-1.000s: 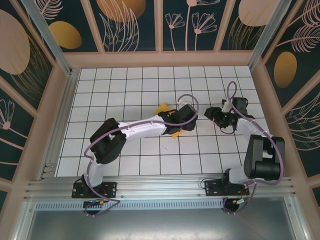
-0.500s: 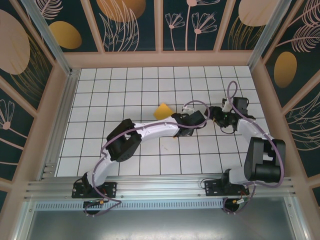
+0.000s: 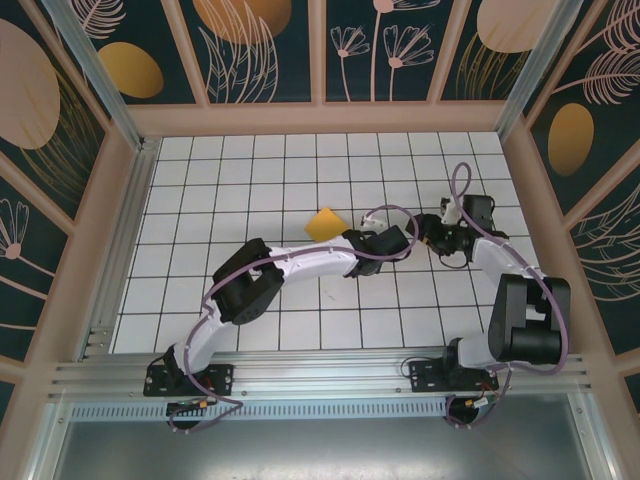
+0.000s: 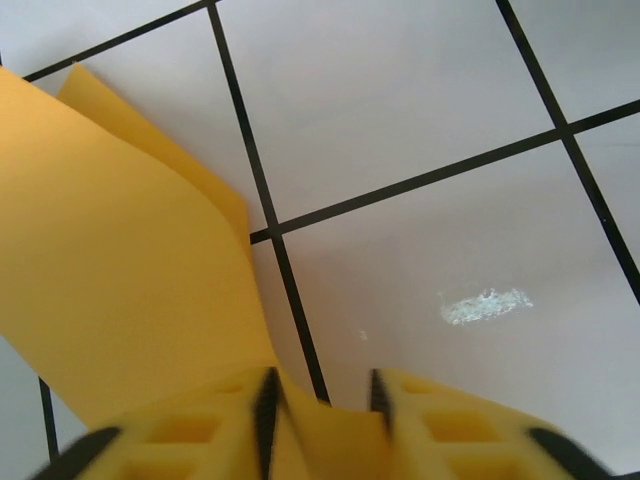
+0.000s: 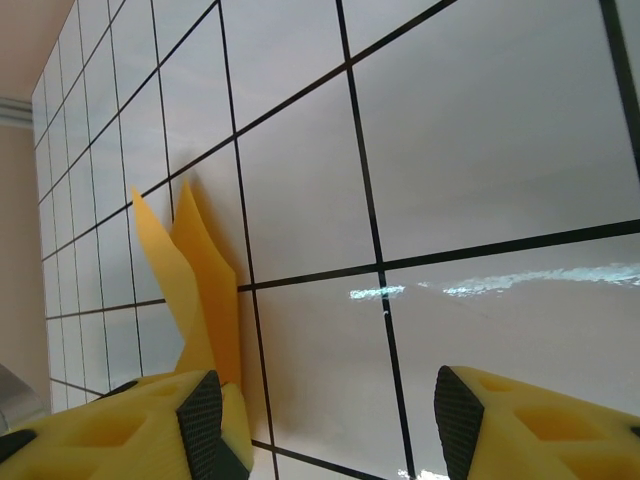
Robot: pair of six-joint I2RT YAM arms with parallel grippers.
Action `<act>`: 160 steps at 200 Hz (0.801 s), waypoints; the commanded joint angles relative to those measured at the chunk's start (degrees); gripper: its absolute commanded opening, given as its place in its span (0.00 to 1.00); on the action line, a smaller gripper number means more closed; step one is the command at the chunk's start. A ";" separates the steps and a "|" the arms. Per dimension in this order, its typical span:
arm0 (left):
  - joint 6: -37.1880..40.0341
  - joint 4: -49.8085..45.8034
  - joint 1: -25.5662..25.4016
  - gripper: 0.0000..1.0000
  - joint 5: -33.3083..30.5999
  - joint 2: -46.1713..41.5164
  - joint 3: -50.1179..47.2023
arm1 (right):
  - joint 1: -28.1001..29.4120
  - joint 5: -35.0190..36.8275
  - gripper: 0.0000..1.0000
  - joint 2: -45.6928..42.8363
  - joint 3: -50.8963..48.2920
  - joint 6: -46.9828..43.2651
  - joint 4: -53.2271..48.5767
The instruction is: Fold a paper plane with a square sheet of paper (pick it up from the middle)
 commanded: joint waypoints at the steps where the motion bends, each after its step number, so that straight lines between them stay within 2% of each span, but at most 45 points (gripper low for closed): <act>1: 0.06 2.97 -0.43 0.22 -0.85 -3.99 -2.19 | 1.66 -0.34 0.62 0.99 0.53 -1.53 -0.91; 18: 0.22 5.99 -0.45 0.13 -0.45 -6.05 -5.19 | 2.97 -0.23 0.62 1.47 0.95 -1.33 -0.88; 44: 0.79 15.23 0.12 0.09 2.86 -11.42 -13.45 | 5.81 -0.10 0.61 2.73 1.85 -1.47 -1.12; 64: 0.13 25.14 1.95 0.08 9.05 -16.06 -22.03 | 7.94 0.15 0.59 3.26 2.08 -0.46 -0.21; 95: -0.05 39.44 6.21 0.08 22.60 -19.73 -31.84 | 10.39 0.49 0.54 4.72 3.48 0.49 0.03; 148: 0.37 48.91 9.95 0.09 36.61 -18.36 -36.61 | 12.76 0.29 0.46 6.10 5.36 1.46 -0.33; 160: -0.31 51.42 10.85 0.09 38.92 -18.64 -38.15 | 13.32 0.14 0.41 6.60 5.81 1.79 -0.26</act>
